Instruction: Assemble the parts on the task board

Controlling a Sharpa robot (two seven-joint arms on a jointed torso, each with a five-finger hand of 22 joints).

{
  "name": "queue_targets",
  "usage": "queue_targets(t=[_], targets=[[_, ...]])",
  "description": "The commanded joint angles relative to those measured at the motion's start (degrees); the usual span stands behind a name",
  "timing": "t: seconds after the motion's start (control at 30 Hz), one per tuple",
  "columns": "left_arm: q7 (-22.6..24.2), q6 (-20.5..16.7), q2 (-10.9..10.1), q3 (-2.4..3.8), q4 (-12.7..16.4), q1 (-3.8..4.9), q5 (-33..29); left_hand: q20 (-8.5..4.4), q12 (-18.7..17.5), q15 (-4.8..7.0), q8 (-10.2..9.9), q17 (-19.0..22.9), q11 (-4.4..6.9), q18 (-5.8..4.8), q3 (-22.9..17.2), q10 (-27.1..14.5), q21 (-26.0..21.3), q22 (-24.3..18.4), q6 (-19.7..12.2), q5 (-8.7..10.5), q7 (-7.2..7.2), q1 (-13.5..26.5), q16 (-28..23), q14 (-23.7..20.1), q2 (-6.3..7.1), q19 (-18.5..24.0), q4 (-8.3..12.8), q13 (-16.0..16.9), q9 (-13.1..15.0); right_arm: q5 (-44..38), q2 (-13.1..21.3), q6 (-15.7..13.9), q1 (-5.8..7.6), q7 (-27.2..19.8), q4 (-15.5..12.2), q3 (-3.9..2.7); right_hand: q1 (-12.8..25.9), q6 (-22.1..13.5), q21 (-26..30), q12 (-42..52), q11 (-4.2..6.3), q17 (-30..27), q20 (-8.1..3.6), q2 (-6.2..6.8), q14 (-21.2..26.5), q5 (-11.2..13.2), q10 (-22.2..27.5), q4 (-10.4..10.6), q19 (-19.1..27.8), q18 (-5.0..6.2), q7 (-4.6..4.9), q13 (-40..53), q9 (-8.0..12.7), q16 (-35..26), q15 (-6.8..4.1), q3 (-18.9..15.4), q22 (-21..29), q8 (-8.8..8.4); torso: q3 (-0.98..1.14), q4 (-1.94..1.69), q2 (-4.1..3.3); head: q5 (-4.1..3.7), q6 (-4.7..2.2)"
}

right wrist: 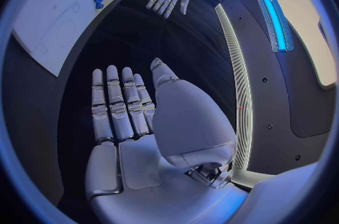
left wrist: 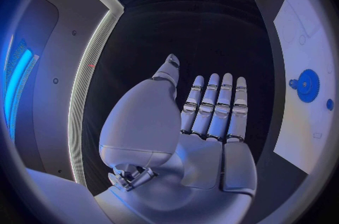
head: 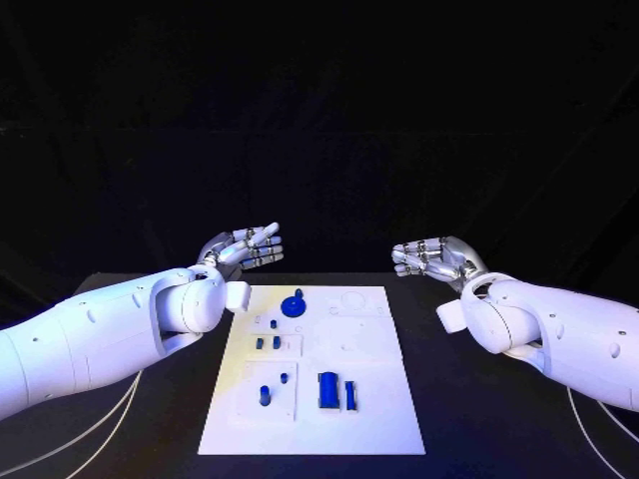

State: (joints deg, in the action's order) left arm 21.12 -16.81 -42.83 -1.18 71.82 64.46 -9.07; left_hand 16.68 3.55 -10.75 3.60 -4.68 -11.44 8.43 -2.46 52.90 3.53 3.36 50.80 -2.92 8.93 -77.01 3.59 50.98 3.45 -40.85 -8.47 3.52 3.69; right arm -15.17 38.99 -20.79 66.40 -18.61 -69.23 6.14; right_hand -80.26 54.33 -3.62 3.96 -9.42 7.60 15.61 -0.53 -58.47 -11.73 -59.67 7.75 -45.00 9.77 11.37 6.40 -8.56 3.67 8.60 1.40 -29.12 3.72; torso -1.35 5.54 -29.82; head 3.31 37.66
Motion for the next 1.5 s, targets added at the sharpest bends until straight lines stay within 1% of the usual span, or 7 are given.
queue_targets(t=[0.03, 0.07, 0.57, 0.63, 0.67, 0.77, 1.5], targets=[[3.33, -2.8, 0.67, 0.05, -0.34, -0.23, -2.45, 0.02, 0.1, 0.23, 0.37, 0.3, 0.02, -1.2, -0.17, 0.36, -0.16, 0.09, 0.98, 0.11, 0.28, -0.08, 0.01, 0.0, -0.47, 0.27, -0.22, 0.11, 0.15, 2.93, -0.58, 3.59, 0.05, -3.87, 0.37, -0.09, 0.81, -0.09, 0.02, -0.26, -0.15, -1.42, -0.17, -0.6, -1.1, 0.2, -0.33, -0.63, -1.08, 0.91, -0.04, -1.45, 1.06, -0.13, -0.2, -0.72, 2.24, -0.08, 0.42, -0.1, 0.19, 0.46, -0.37], [0.47, -0.59, 0.37, 0.0, -0.22, -0.14, -0.45, -5.0, -3.55, 3.22, -3.6, 4.68, 3.43, -2.91, 2.46, -15.87, -3.53, -3.36, -14.88, 2.92, -2.47, 23.09, -3.59, -15.3, -3.45, 12.25, 2.54, -3.52, -3.69, 0.68, -0.4, 0.52, 0.01, -0.67, 0.23, -0.05, 24.39, -16.3, 3.62, -3.96, 2.83, -3.03, -4.75, 0.53, 17.03, 3.52, 17.9, -2.68, 12.96, -2.93, -3.41, -6.4, 3.11, -3.67, -2.67, -1.4, 9.9, -3.72, 0.14, 0.0, 0.07, 0.2, -0.19], [4.92, -15.1, -0.84, 0.64, 9.75, -2.4, 4.72, -10.1, -3.55, 6.6, -3.6, 4.68, 6.93, -4.38, 2.46, -31.91, -3.53, -3.36, -30.34, 2.92, -8.93, 46.65, -3.59, -30.88, -3.45, 24.81, 8.47, -3.52, -3.69, 9.38, 3.26, -13.79, -3.74, -6.98, -12.34, -3.71, 48.87, -32.87, 3.62, -3.96, 9.42, -7.6, -9.52, 0.53, 34.84, 7.17, 35.96, -7.75, 26.74, -4.92, -6.86, -6.4, 8.56, -3.67, -8.6, -1.4, 18.62, -3.72, 1.26, -5.15, -1.26, -3.06, -3.06], [5.9, -18.28, -1.11, 0.78, 11.93, -2.9, 5.85, -10.63, -3.55, 10.75, -3.6, 4.68, 7.28, -8.43, 2.46, -33.56, -3.53, -3.36, -31.94, 2.92, -8.93, 49.06, -3.59, -32.45, -3.45, 26.07, 8.47, -3.52, -3.69, 11.07, 3.98, -16.58, -4.47, -8.21, -14.8, -4.42, 51.41, -34.63, 3.62, -3.96, 9.42, -7.6, -10.02, 0.53, 36.77, 7.53, 37.88, -7.75, 28.22, -5.15, -7.23, -6.4, 8.56, -3.67, -8.6, -1.4, 19.48, -3.72, 1.33, -5.46, -1.34, -3.26, -3.24], [6.32, -19.66, -1.22, 0.84, 12.88, -3.11, 6.35, -10.89, -3.55, 10.75, -3.6, 4.68, 11.44, -8.43, 2.46, -34.38, -3.53, -3.36, -32.75, 2.92, -8.93, 50.22, -3.59, -33.24, -3.45, 26.67, 8.47, -3.52, -3.69, 11.79, 4.28, -17.75, -4.78, -8.72, -15.83, -4.72, 52.61, -35.45, 3.62, -3.96, 9.42, -7.6, -10.23, 0.53, 37.65, 7.72, 38.8, -7.75, 28.91, -5.15, -11.37, -6.4, 8.56, -3.67, -8.6, -1.4, 19.88, -3.72, 1.34, -5.53, -1.36, -3.3, -3.28], [7.53, -23.61, -1.55, 1.02, 15.59, -3.73, 7.75, -11.64, -3.55, 10.75, -3.6, 4.68, 11.44, -8.43, 2.46, -36.79, -3.53, -3.36, -35.09, 2.92, -8.93, 53.7, -3.59, -35.55, -3.45, 28.52, 8.47, -3.52, -3.69, 13.77, 5.11, -21.02, -5.64, -10.16, -18.7, -5.56, 56.15, -37.86, 3.62, -3.96, 9.42, -7.6, -10.93, 0.53, 40.34, 11.73, 41.48, -7.75, 30.97, -9.77, -11.37, -6.4, 8.56, -3.67, -8.6, -1.4, 21.06, -3.72, 1.35, -5.54, -1.36, -3.31, -3.28], [8.67, -27.31, -1.86, 1.18, 18.13, -4.3, 9.07, -16.68, -3.55, 10.75, -3.6, 4.68, 11.44, -8.43, 2.46, -46.36, -3.53, -3.36, -44.43, 2.92, -8.93, 67.54, -3.59, -44.71, -3.45, 35.76, 8.47, -3.52, -3.69, 15.17, 5.71, -23.33, -6.24, -11.18, -20.73, -6.14, 70.44, -47.67, 3.62, -3.96, 9.42, -7.6, -15.61, 0.53, 51.12, 11.73, 52.28, -7.75, 39.15, -9.77, -11.37, -6.4, 8.56, -3.67, -8.6, -1.4, 29.12, -3.72, 1.35, -5.54, -1.36, -3.31, -3.28]])
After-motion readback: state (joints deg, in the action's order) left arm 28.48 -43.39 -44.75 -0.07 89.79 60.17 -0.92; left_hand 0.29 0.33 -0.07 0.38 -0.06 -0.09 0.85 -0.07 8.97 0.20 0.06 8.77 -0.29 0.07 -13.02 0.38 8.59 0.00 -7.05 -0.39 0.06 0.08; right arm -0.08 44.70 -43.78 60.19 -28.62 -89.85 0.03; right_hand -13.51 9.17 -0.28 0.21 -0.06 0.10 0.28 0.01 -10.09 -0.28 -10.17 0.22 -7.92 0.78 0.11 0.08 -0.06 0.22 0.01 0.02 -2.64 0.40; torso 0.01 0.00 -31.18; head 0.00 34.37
